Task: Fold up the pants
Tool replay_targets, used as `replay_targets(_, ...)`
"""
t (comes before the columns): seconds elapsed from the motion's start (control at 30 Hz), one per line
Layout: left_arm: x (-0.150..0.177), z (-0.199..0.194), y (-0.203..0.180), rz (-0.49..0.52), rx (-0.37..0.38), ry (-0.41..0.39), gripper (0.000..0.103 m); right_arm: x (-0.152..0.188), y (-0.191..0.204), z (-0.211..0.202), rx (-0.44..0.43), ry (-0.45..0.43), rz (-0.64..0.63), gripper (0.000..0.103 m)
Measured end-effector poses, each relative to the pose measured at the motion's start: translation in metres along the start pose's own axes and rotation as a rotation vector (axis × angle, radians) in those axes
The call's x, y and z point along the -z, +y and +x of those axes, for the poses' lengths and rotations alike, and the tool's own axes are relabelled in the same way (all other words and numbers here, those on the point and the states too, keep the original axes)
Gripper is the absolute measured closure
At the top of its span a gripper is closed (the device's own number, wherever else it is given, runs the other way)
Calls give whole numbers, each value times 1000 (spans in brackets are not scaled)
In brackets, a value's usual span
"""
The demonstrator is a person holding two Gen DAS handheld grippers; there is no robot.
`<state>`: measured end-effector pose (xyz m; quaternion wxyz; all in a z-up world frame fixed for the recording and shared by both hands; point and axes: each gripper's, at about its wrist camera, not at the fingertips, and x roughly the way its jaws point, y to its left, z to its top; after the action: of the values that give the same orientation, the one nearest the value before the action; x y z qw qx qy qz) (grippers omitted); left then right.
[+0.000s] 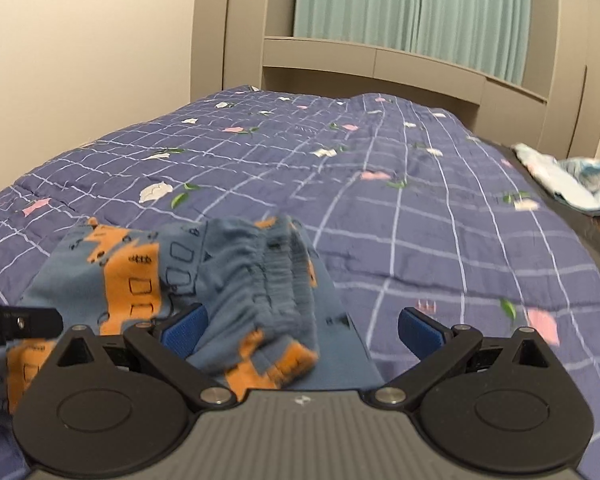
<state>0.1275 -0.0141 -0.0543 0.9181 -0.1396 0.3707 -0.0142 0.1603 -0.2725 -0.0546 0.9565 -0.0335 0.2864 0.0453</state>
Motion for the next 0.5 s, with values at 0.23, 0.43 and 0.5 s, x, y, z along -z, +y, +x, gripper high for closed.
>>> replay_targets(0.23,-27,-3,14,-95,11,-35,1,-11,3,-12,-7,-64,-32,0)
replay_targets(0.43,-50,23,9,-79,-28,-38,1,-33,14,-1,-77,-120,-80,0)
replay_targets(0.5,-51,33,8,-76,-44,-21,1,-37,17,10,-79,-109,-99,0)
